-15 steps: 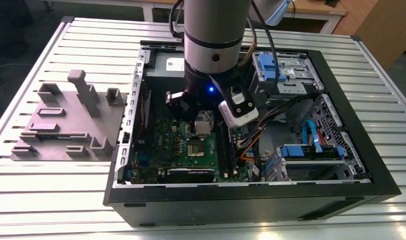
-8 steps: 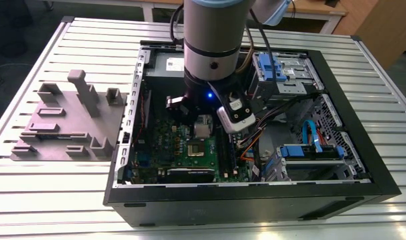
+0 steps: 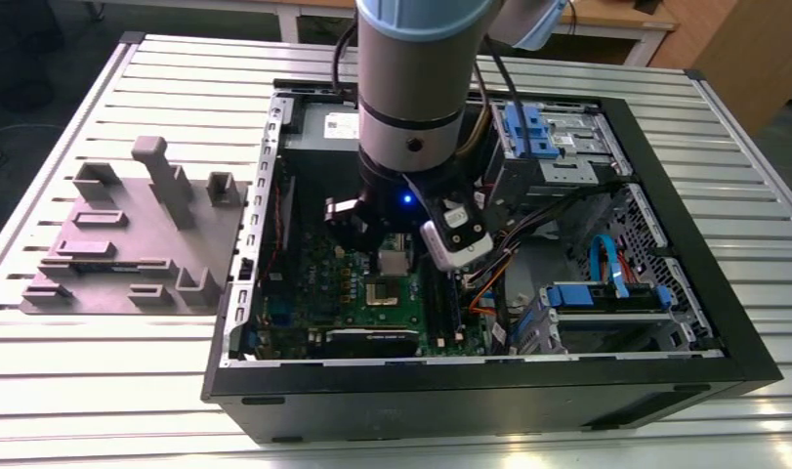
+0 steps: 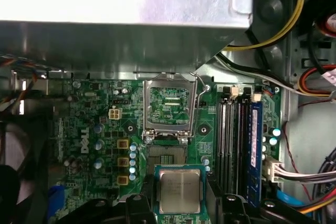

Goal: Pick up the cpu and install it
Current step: 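Place the cpu into insertion slot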

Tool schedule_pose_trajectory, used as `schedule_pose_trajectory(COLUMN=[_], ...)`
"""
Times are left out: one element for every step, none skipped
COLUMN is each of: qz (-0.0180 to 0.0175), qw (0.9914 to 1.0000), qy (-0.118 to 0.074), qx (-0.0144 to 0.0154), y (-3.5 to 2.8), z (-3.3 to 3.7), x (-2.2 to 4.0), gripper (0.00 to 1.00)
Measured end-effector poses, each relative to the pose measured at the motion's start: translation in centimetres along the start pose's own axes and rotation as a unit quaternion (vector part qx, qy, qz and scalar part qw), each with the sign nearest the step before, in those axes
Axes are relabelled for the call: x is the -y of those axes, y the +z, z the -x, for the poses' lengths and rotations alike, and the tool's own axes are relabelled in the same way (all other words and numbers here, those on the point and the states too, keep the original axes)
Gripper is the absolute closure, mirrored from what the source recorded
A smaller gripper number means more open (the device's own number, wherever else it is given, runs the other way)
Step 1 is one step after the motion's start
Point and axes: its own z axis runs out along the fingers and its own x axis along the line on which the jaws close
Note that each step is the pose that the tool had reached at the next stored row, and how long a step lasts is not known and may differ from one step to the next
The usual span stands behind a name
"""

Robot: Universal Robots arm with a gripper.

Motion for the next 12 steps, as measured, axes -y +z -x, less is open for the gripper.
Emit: schedule_pose_trajectory(qz=[0.0000,0.0001,0.0000,0.0000,-0.0001,0.0000,0.0000,-0.0001,0.0001,0.0000,-0.0001,0.0000], qw=[1.00000,1.00000,1.00000,1.00000,1.00000,1.00000,1.00000,1.00000,1.00000,1.00000,1.00000,1.00000], qy=[0.000,0.000,0.000,0.000,0.000,0.000,0.000,0.000,0.000,0.000,0.000,0.000], qx=[0.0000,0.0000,0.0000,0.0000,0.0000,0.0000,0.0000,0.0000,0.0001,0.0000,0.0000,0.0000], y=[0.18,0.37,0.44,0.44,0.44,0.44,0.44,0.47,0.57,0.66,0.69,0.73], z=[-0.01,-0.02,-0.02,-0.01,-0.01,-0.01,-0.01,-0.01,-0.02,-0.03,-0.04,-0.05], x=[0.02,0.04,0.04,0.04,0.04,0.04,0.04,0.04,0.04,0.06,0.14,0.27], gripper=[0.53,0.53,0.53,0.53,0.53,0.53,0.53,0.53,0.53,0.53,0.53,0.53])
